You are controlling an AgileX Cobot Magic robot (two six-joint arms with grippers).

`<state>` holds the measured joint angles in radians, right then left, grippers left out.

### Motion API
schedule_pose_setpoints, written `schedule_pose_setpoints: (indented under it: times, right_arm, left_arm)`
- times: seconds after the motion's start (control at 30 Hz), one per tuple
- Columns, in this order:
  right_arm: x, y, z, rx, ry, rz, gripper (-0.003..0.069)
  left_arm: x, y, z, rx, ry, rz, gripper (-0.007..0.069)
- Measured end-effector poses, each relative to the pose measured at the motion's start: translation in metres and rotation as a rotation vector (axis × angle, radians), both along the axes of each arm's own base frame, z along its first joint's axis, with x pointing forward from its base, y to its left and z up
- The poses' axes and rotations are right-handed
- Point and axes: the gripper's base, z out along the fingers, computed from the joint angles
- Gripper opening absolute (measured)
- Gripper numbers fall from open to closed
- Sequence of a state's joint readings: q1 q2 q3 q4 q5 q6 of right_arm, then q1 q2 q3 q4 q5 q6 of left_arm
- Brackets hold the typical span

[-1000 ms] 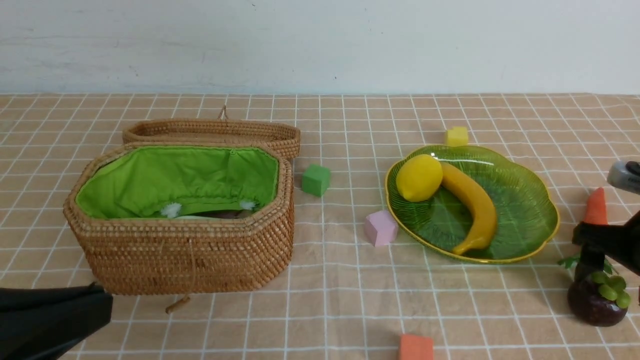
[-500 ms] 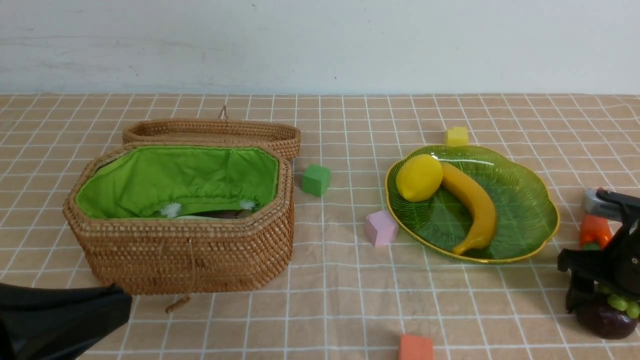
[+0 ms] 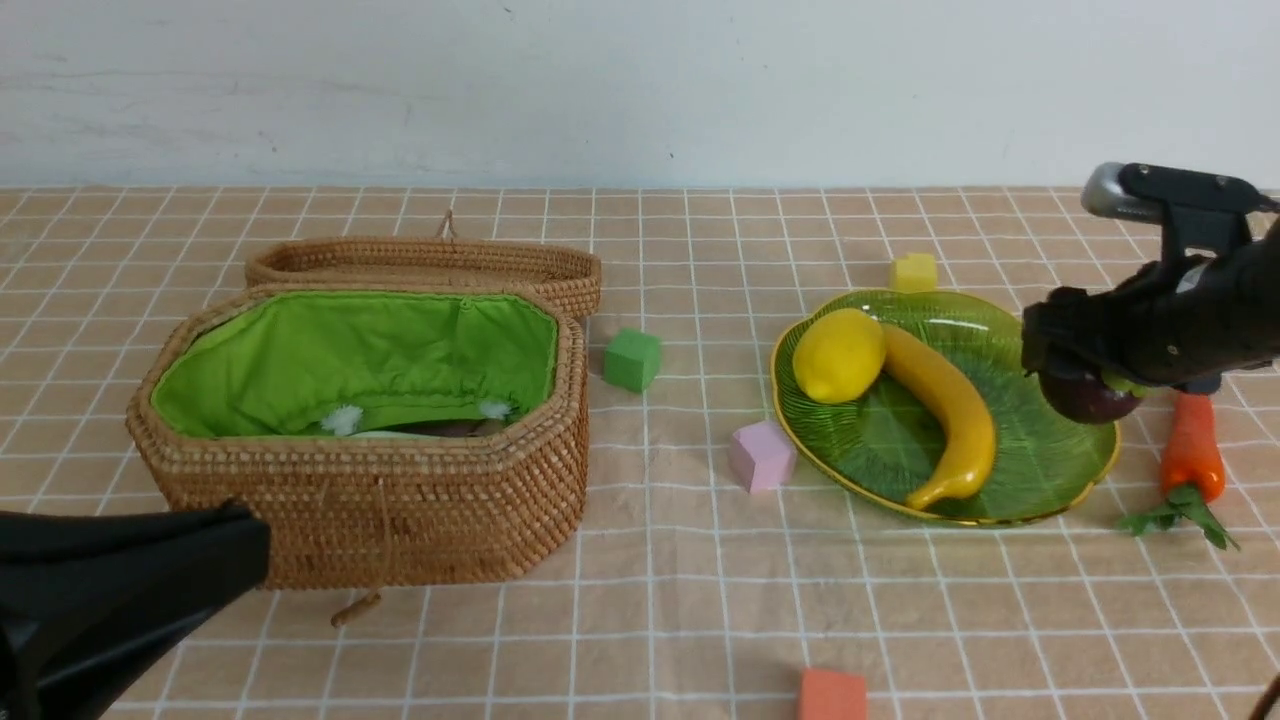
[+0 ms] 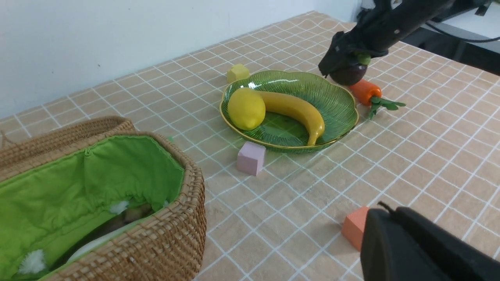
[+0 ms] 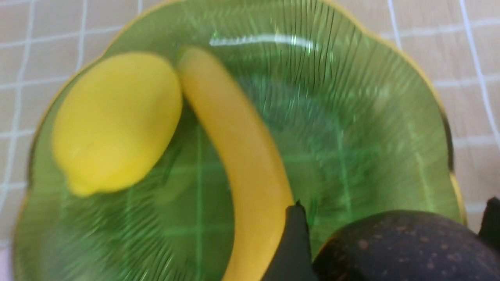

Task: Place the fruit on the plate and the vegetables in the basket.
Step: Use the right arm to grab a mangosteen and put it into the right plate, then use the right arm to grab a carrot and put it into the left basket

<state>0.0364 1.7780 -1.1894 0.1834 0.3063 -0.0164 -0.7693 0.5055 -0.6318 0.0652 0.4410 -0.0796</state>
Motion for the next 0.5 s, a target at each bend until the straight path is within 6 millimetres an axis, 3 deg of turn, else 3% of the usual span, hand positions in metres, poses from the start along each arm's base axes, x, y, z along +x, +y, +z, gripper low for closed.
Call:
schedule_pose_setpoints:
  times: [0.1, 0.23, 0.4, 0.47, 0.5]
  right_arm:
    - [0.014, 0.000, -0.024, -0.004, 0.050, 0.002, 0.0640]
    - [0.014, 0.000, -0.024, -0.005, 0.096, 0.013, 0.0680]
    - [0.005, -0.015, 0.013, 0.004, 0.128, -0.017, 0.0638]
    - [0.001, -0.026, 0.022, 0.033, 0.134, -0.073, 0.0616]
    - [-0.002, -0.043, 0.025, 0.064, 0.151, -0.148, 0.0592]
  left_arm:
    - [0.000, 0.000, 0.000, 0.000, 0.000, 0.000, -0.0005]
    - [0.000, 0.000, 0.000, 0.000, 0.000, 0.000, -0.0005]
    - [0.000, 0.000, 0.000, -0.001, -0.001, 0.000, -0.0007]
    - [0.000, 0.000, 0.000, -0.002, -0.002, 0.000, -0.0008]
    - [0.000, 0.000, 0.001, -0.006, -0.006, -0.001, -0.0010]
